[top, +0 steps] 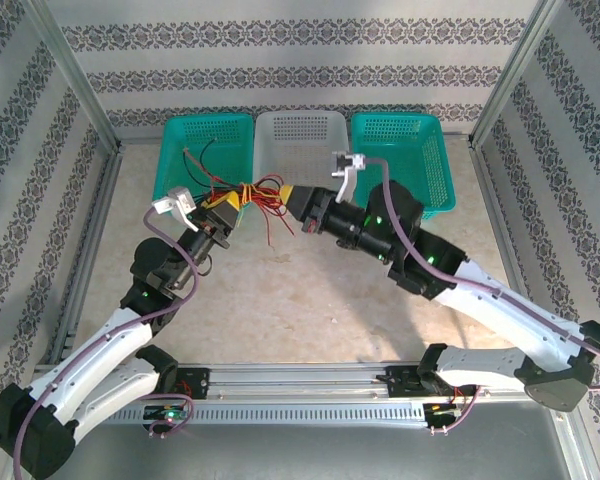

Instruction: Untangle the cables

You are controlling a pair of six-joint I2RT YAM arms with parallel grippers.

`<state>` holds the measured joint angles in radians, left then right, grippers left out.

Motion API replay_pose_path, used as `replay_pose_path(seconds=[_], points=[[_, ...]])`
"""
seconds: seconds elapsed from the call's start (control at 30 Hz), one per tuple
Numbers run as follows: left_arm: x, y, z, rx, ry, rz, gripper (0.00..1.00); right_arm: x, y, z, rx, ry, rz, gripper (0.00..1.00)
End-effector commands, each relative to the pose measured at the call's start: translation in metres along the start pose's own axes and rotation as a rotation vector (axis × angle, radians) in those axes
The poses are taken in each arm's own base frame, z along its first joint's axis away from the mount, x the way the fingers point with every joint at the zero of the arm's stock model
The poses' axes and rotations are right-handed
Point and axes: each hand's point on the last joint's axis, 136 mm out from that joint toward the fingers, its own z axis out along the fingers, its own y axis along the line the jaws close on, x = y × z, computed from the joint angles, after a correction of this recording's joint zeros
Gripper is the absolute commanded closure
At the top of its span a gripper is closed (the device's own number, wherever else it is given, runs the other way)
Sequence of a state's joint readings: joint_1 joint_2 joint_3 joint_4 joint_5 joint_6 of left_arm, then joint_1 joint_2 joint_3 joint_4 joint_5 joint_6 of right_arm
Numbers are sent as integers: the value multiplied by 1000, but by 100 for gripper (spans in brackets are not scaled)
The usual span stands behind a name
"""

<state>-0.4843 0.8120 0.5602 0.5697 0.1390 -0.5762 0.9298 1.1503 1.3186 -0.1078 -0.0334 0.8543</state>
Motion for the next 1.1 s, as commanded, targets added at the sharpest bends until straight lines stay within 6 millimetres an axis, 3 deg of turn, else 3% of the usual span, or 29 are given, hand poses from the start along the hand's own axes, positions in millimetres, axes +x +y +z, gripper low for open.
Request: replay_pose_path(seconds=[0.0, 0.1, 0.23, 0.47, 0.6, 0.73, 0.9, 1.07], points=[[26, -18, -2, 107, 177, 61, 100, -34, 8, -15, 86, -15, -149, 100], [30, -56, -10, 310, 241, 13, 100, -65, 2, -12, 123, -21, -151, 100], [22, -88, -19, 469, 264, -58, 100, -93, -31, 0, 163, -15, -84, 100], [-19, -130, -25, 644, 199, -128, 100, -92, -98, 32, 154, 49, 61, 100], [-51, -144, -28, 707, 81, -158, 100, -66, -134, 51, 133, 86, 161, 100], [-73, -144, -25, 691, -27, -171, 100, -36, -161, 60, 109, 109, 262, 100], [-88, -111, -11, 477, -165, -109, 100, 17, -172, 58, 90, 117, 339, 100], [-87, -65, -1, 271, -272, -99, 100, 80, -159, 56, 72, 166, 350, 100]])
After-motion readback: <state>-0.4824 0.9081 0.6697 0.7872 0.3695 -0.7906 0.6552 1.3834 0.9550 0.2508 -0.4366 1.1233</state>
